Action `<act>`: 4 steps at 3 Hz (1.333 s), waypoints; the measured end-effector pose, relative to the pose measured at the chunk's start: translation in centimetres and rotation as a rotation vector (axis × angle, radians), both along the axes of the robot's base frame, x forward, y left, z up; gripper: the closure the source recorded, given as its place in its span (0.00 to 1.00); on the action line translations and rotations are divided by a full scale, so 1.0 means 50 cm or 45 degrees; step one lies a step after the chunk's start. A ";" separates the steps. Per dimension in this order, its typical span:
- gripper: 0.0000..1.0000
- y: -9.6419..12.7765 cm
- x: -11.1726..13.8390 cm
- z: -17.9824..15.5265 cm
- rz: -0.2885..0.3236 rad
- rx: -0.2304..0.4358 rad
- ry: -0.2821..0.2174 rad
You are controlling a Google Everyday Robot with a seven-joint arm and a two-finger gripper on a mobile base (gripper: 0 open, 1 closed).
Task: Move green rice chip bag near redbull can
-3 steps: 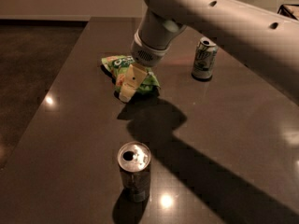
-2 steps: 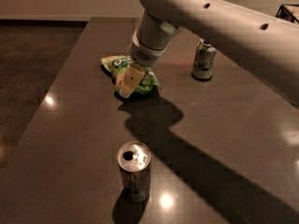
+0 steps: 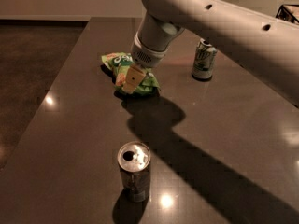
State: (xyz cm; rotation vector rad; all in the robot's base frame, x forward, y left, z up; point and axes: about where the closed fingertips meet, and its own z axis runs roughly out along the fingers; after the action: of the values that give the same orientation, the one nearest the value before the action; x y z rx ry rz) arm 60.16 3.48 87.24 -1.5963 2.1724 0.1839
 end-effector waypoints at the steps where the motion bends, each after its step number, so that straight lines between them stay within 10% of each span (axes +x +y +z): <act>1: 0.88 -0.023 -0.041 0.020 0.073 0.008 -0.003; 4: 1.00 -0.137 -0.248 0.078 0.441 -0.005 -0.021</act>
Offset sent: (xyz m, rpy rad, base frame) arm -0.1091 -0.0597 0.0420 0.0298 -0.0116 0.2920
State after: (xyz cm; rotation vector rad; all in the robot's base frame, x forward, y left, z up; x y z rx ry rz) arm 47.78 -3.38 91.13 -1.9594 1.8697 0.2690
